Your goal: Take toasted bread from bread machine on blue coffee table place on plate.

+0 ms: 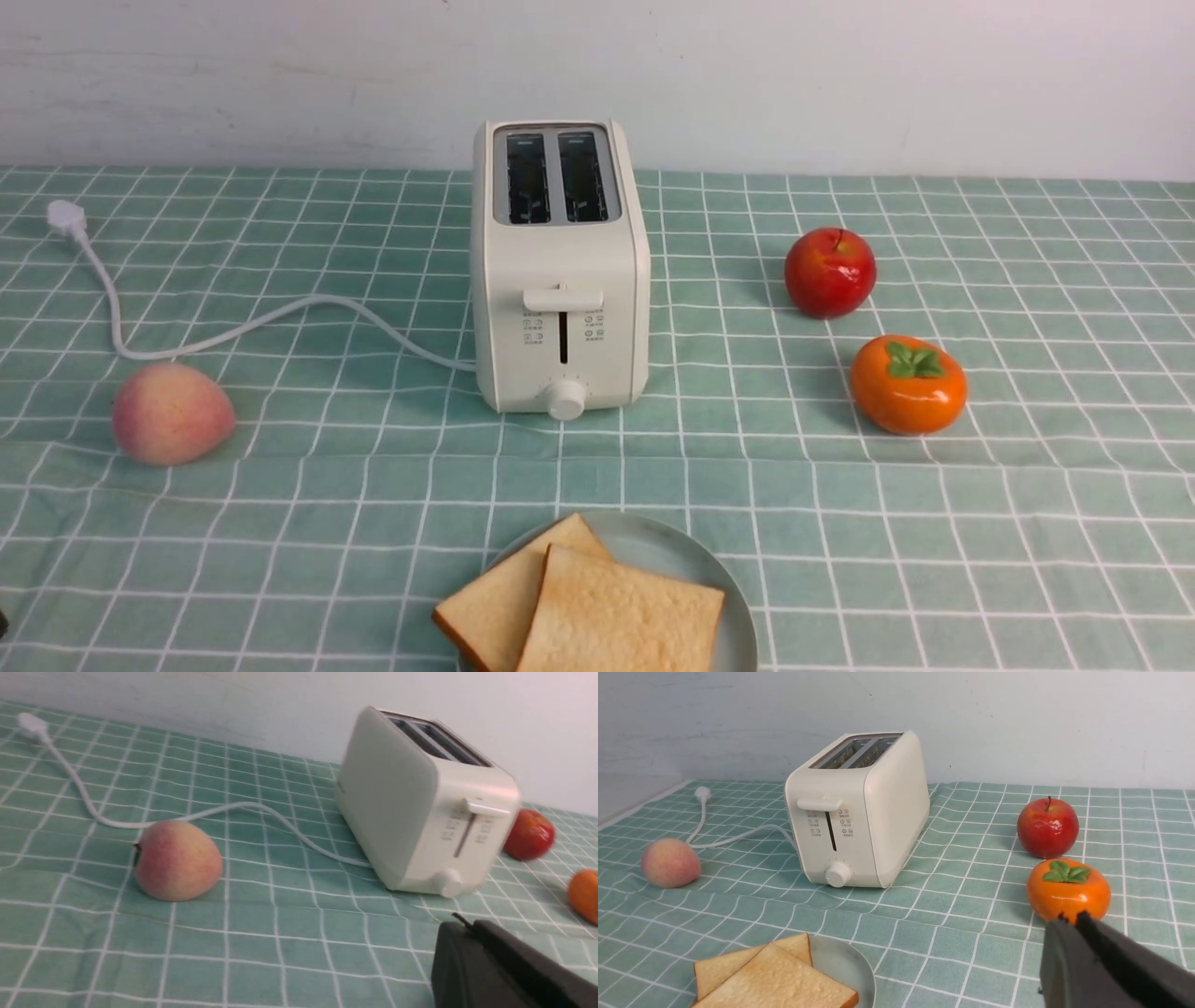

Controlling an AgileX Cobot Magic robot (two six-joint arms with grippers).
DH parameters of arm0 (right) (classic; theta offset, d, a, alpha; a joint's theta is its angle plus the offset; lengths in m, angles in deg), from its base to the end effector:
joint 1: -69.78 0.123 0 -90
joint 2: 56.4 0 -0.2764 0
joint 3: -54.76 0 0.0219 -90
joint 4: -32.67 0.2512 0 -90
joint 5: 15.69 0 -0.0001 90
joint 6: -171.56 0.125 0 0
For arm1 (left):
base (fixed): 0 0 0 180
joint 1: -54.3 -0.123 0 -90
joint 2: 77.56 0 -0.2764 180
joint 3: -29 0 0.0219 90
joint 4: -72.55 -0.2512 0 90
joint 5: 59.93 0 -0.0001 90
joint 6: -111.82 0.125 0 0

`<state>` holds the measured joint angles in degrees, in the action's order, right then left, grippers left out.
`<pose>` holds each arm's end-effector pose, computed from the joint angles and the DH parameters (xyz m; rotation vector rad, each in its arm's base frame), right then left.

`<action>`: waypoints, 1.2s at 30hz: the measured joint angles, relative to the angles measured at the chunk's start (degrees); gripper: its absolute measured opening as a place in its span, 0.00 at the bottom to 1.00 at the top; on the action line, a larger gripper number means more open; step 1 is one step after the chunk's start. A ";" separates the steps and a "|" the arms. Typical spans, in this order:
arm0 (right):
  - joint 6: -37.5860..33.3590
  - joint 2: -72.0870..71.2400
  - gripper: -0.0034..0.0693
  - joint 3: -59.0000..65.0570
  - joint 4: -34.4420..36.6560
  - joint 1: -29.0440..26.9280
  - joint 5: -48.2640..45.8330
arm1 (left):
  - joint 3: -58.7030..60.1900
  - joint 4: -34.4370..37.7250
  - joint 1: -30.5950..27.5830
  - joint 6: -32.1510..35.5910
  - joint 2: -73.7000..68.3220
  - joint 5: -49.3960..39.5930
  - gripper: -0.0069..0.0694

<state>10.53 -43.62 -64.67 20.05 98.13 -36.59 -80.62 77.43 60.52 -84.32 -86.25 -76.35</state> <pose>0.0831 0.0338 0.2688 -0.2444 1.6344 0.4099 0.0928 -0.0131 0.2220 -0.1952 1.6680 -0.3767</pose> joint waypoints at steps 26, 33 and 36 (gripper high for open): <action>0.00 0.00 0.13 0.00 -0.06 0.00 0.13 | 8.35 -3.38 -3.23 -5.26 1.21 -5.31 0.07; 0.00 0.00 0.14 0.00 -0.06 0.00 0.13 | 8.35 -3.38 -3.23 -5.26 1.21 -5.31 0.08; 0.00 0.00 0.14 0.00 -0.06 0.00 0.13 | 8.35 -3.38 -3.35 -5.26 1.21 -5.46 0.09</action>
<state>10.53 -43.62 -64.67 19.99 98.13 -36.46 -72.27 74.05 57.18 -89.58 -85.04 -81.82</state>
